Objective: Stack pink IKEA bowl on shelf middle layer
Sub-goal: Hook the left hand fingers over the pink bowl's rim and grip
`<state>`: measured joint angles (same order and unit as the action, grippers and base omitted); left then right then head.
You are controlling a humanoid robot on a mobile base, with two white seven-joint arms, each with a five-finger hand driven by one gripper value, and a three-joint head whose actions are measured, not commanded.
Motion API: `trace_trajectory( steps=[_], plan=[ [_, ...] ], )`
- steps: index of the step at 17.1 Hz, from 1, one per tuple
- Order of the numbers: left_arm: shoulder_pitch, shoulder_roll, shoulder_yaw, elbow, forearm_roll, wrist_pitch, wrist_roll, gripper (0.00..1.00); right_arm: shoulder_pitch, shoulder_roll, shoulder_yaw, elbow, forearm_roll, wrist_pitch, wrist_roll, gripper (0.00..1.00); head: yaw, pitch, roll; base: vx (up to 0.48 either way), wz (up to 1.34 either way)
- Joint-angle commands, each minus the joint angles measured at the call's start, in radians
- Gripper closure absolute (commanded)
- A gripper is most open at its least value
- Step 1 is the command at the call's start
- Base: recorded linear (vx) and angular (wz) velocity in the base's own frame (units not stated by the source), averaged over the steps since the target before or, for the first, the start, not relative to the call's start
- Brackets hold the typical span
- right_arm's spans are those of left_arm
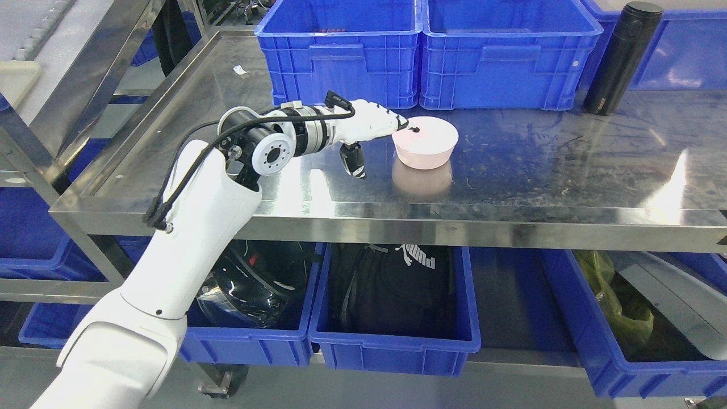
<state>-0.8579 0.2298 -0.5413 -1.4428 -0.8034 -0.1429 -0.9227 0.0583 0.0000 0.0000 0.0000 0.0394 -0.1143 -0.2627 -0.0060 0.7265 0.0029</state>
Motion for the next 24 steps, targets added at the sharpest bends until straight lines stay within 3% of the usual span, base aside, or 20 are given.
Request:
trace_trajectory(
  steps=[1,7,24],
  plan=[
    [-0.084,-0.121,-0.094,0.304,-0.028,-0.052,0.002,0.04,0.000,-0.017,0.005,-0.017,-0.001,-0.001,0.000,0.00,0.0000,0.000,0.000,0.000,0.00],
    [-0.151,-0.182,-0.100,0.518,-0.033,-0.135,0.053,0.06,0.000,-0.017,0.005,-0.017,0.000,-0.001,0.000,0.00,0.0000,0.000,0.000,0.000,0.00],
    [-0.244,-0.212,-0.108,0.757,-0.031,-0.221,0.107,0.14,0.000,-0.017,0.005,-0.017,0.000,-0.001,0.000,0.00,0.0000,0.000,0.000,0.000,0.00]
  ],
)
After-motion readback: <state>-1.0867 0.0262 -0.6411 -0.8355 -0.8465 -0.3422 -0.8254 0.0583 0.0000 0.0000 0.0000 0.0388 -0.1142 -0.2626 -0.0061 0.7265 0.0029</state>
